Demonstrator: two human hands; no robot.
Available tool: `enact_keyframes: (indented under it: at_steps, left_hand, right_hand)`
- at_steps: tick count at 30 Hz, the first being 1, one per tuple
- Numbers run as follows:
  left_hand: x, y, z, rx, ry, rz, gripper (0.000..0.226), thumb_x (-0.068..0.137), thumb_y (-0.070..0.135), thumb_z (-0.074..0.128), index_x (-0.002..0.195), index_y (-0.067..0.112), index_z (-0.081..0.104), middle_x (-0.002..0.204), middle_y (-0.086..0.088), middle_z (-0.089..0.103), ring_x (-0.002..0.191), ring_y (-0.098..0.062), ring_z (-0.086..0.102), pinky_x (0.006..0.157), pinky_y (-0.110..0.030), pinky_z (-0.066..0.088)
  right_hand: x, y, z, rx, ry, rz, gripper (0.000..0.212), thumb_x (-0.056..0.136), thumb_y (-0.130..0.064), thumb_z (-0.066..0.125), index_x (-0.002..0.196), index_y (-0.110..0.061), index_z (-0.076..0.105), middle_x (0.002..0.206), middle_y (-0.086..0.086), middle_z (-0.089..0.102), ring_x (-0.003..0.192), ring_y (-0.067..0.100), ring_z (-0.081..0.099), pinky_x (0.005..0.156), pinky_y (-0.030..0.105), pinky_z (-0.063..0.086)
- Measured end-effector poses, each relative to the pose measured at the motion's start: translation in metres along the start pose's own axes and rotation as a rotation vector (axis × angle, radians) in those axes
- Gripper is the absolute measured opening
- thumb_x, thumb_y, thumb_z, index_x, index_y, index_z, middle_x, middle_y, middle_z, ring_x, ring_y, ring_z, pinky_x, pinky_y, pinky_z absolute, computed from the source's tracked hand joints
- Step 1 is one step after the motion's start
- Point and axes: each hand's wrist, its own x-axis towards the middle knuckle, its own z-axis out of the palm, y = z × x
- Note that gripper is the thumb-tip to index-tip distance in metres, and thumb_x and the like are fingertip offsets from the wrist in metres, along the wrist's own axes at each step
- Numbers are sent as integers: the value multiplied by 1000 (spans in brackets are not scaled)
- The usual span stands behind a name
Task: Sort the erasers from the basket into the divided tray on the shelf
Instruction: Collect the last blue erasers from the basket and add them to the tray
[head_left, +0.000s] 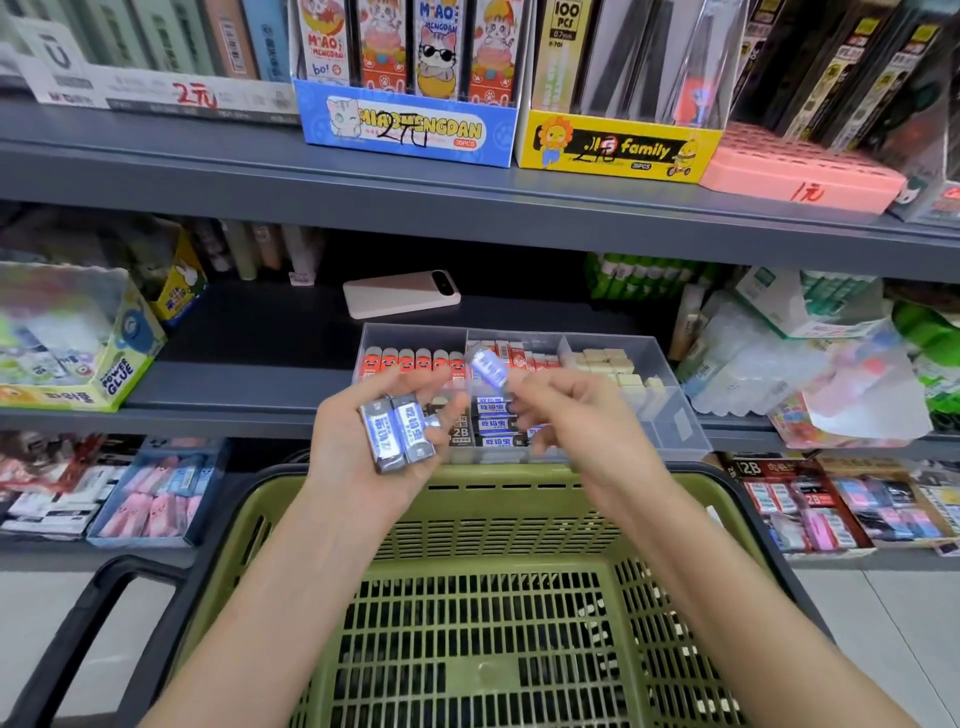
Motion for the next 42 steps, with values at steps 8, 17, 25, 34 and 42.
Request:
enact_keyframes:
  at_steps: [8, 17, 25, 34, 42]
  left_hand:
    - [-3, 22, -14, -23, 19, 35, 16, 60, 8, 60, 62, -2, 73, 89, -14, 73, 69, -27, 70, 39, -18, 41]
    - [3, 22, -16, -42, -9, -53, 18, 64, 10, 59, 62, -3, 72, 89, -15, 72, 65, -26, 67, 37, -19, 41]
    - [7, 16, -13, -56, -12, -100, 18, 65, 9, 58, 63, -4, 70, 87, -16, 72, 63, -26, 67, 36, -18, 41]
    - [7, -1, -5, -101, 8, -129, 20, 78, 10, 55, 64, 1, 65, 65, -10, 61, 52, -20, 60, 42, -21, 46]
    - [3, -20, 0, 30, 86, -184, 18, 81, 22, 56, 80, 4, 61, 62, -8, 64, 50, -19, 60, 50, -25, 52]
  right_hand:
    - [49, 12, -30, -318, 50, -81, 17, 91, -6, 56, 75, -12, 60, 57, 6, 65, 50, 18, 65, 58, 30, 55]
    - [67, 22, -13, -765, -74, -204, 12, 89, -19, 60, 78, -23, 61, 69, 0, 66, 67, 17, 62, 65, 32, 50]
    - [69, 22, 0, -987, -47, -287, 10, 84, -21, 68, 76, -15, 68, 50, -17, 44, 50, -2, 43, 58, 21, 33]
    - [-8, -6, 18, -490, -100, -489, 12, 82, -46, 57, 86, -39, 67, 65, -15, 59, 63, 1, 50, 59, 18, 39]
    - [-26, -22, 23, -685, -230, -374, 11, 79, -30, 71, 87, -25, 67, 82, -9, 57, 78, 6, 52, 73, 24, 43]
